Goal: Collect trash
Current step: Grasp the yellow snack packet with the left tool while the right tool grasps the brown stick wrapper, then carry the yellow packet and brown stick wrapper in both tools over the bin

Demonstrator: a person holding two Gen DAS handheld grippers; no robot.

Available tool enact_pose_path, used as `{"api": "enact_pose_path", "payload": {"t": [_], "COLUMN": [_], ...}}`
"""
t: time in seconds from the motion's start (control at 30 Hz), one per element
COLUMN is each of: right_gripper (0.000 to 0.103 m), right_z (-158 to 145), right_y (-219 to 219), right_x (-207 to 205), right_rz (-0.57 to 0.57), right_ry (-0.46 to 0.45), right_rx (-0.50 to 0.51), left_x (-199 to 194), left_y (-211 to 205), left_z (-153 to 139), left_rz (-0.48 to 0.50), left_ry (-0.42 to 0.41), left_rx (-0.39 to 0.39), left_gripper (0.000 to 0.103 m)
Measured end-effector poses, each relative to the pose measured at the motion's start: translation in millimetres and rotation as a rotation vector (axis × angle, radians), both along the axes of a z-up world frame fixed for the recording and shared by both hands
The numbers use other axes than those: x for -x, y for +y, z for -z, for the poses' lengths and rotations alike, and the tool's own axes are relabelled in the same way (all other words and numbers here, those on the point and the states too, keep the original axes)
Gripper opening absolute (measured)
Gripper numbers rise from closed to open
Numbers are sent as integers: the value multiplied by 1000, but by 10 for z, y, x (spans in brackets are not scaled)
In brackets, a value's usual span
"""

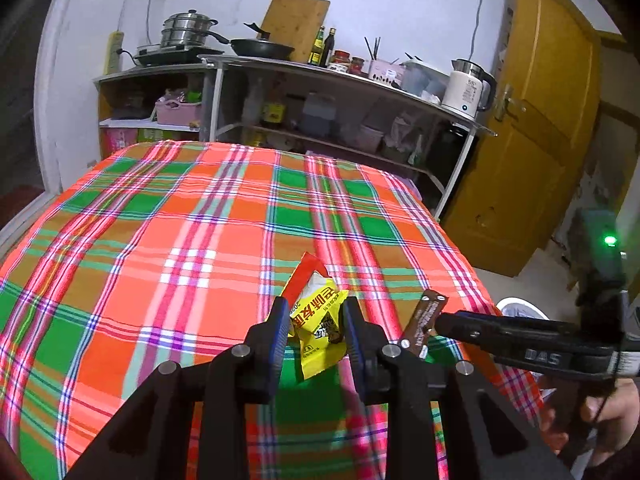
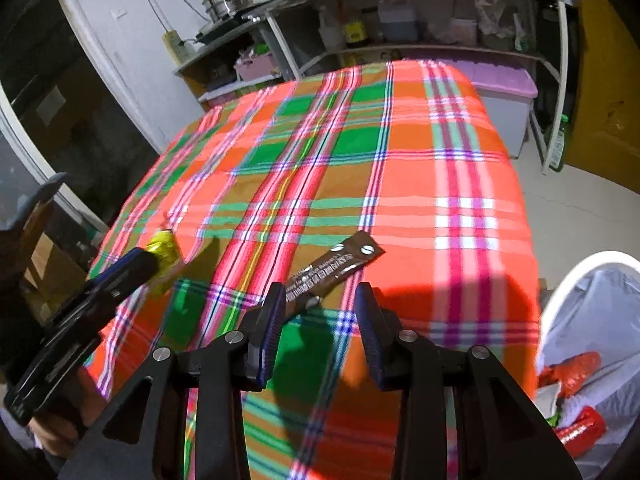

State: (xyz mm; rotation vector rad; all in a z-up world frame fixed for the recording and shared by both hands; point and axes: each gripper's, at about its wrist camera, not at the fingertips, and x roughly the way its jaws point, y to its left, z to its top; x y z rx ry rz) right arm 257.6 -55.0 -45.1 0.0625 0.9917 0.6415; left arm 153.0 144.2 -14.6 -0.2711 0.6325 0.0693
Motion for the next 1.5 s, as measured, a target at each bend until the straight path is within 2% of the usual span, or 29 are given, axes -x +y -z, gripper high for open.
{"api": "enact_pose_path", "payload": {"t": [0.43, 0.53, 0.73, 1.07, 1.5], "right_gripper": [37, 21, 20, 20, 20], "right_z": [68, 69, 45, -286, -678], "right_y": [393, 390, 290, -125, -916], "right_x": [-117, -99, -43, 319, 727], "right_rz": [9, 20, 11, 12, 106], "right_ry": [-21, -39, -30, -94, -197], "right_rx": [81, 118, 73, -15, -55], "left_x": [54, 52, 52, 155, 307], "left_y": [128, 126, 72, -293, -1039], "left_z": [54, 54, 21, -150, -454], "left_rz": [-8, -5, 3, 60, 179], "left_ry": [-1, -1, -3, -24, -65], "left_rx": [22, 17, 5, -22, -50], "left_gripper": [28, 28, 28, 28, 28]}}
